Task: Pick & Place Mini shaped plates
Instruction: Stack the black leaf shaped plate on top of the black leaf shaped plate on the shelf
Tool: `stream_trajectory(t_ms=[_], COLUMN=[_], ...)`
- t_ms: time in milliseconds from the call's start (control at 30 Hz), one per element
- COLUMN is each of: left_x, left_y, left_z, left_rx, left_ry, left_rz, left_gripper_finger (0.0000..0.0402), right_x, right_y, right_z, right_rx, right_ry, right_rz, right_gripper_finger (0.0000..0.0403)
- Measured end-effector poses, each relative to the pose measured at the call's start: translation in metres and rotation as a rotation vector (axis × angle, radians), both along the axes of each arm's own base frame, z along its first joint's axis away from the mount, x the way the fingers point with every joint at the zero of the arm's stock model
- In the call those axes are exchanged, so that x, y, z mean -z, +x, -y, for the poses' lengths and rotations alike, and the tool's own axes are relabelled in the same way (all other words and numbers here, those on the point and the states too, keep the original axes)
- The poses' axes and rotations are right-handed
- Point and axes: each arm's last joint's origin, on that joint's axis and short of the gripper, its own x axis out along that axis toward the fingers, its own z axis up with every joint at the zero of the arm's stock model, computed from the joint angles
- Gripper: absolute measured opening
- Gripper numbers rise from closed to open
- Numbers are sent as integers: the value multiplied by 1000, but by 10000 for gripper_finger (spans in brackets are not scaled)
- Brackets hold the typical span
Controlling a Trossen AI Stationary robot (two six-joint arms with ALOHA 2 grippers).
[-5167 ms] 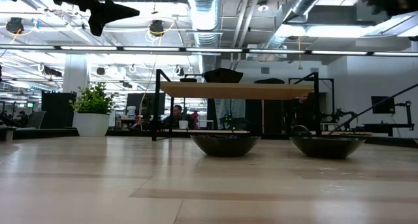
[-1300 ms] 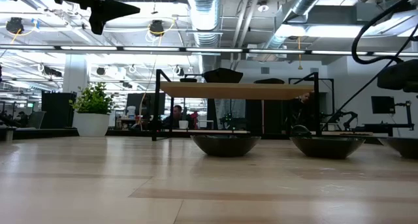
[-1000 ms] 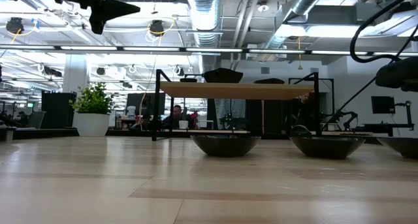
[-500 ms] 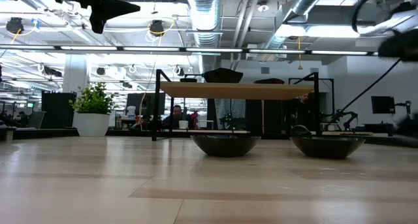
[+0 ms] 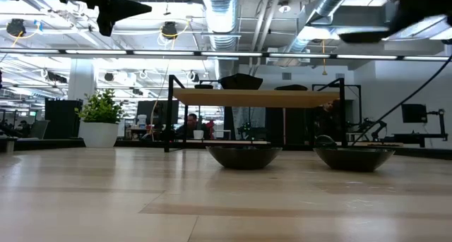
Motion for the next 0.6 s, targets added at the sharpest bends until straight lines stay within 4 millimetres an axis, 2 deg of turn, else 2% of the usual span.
stream_trajectory(t_ms=[167,600], left_x=[0,-1], left_y=[0,0], left_z=[0,0], left_rx=[0,-1], left_ry=[0,-1], left_rz=[0,7], left_gripper_finger=[186,186], right_x=[-15,-54], right_y=[6,42], right_z=[10,42], right_rx=[127,321], right_ry=[-135,-346], right_rz=[191,331], right_gripper_finger=[0,0])
